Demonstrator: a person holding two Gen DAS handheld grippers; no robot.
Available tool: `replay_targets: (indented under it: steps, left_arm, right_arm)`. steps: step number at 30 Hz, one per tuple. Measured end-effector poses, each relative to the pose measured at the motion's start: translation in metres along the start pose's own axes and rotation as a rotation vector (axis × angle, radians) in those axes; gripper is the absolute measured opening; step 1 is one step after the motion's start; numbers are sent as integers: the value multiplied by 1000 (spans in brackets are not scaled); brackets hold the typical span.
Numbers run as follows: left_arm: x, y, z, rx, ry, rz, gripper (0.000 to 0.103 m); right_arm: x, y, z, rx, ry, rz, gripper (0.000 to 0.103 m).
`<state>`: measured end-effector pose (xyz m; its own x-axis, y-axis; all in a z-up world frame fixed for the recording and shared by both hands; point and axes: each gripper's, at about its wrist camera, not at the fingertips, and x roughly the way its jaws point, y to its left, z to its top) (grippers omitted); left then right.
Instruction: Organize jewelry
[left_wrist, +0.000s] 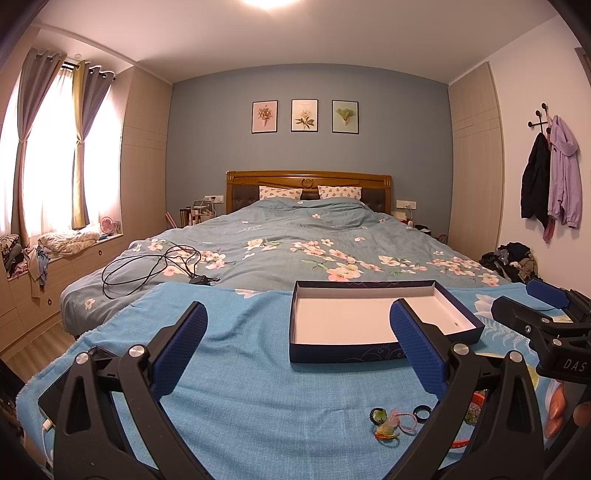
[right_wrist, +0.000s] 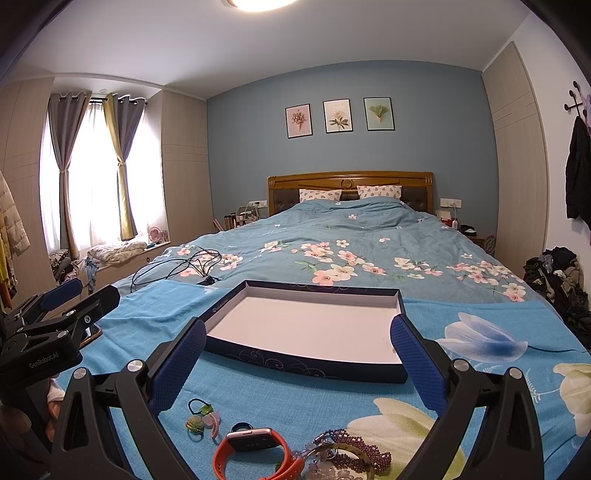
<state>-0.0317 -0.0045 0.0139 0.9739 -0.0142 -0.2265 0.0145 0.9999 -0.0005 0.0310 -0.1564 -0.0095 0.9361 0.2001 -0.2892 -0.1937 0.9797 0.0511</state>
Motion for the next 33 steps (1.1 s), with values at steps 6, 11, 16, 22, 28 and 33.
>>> replay_targets:
  steps: [6,11,16,22,28,33]
  left_arm:
    - [1,-1,0,-2,3,-4,97]
    - [1,0,0,-3,4,-6,97]
    - [1,0,-2,-4,9,-8,97]
    - [8,0,-7,7,53,-47,97]
    - [32,-3,-22,37,200,-165,97]
    - [49,-18,-41,100,308,-289,97]
  right_arm:
    - [0,0,0,1,1,0,97]
    - [1,1,0,1,1,1,97]
    - [2,1,-1,1,5,3,97]
    - [2,-3,-3,4,31,16,97]
    - [2,-20,-9,-1,117,-3,97]
    - [2,-39,-21,16,221,-2,97]
